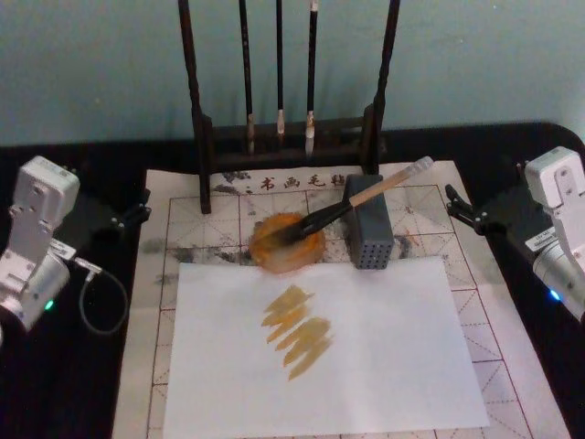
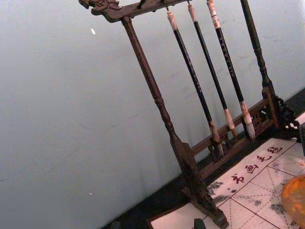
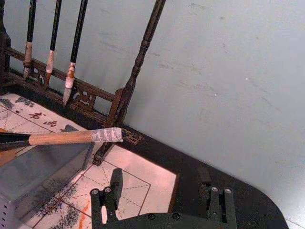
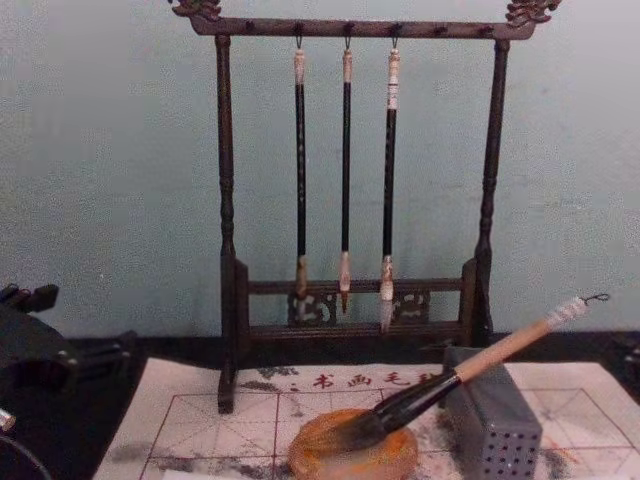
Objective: Pick up the brush from the inkstone, write on the paper, then place the brush back to its original position.
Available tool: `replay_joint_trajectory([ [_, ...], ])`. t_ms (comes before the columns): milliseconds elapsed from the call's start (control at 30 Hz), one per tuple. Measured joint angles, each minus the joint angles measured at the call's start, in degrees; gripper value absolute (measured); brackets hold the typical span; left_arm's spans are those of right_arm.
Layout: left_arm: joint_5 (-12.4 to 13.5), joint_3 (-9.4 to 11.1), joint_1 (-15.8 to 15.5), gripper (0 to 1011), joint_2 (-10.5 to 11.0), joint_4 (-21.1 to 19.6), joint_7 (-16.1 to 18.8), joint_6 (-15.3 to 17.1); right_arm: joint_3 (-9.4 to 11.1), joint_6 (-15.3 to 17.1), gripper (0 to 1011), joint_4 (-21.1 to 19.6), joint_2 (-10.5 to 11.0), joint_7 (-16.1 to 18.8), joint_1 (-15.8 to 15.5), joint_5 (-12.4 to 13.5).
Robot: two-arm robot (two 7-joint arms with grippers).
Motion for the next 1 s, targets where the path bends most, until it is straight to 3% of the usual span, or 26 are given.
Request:
replay_joint_trajectory([
  [667,0.0,0.0,0.0,1001,0.0,0.0,0.0,0.0,0.0,0.0,1000,0.0,0.0,0.0,0.0,0.0],
  [867,0.0,0.0,0.0,1001,0.0,0.0,0.0,0.0,1.3,-1.1,1000,-0.1,-0.71,0.52,-0.52,-0.33],
  [1000,0.0,0.0,0.0,1001,0.0,0.0,0.0,0.0,2.57,-2.13,1000,-0.58,-1.18,1.29,-1.38,0.96],
])
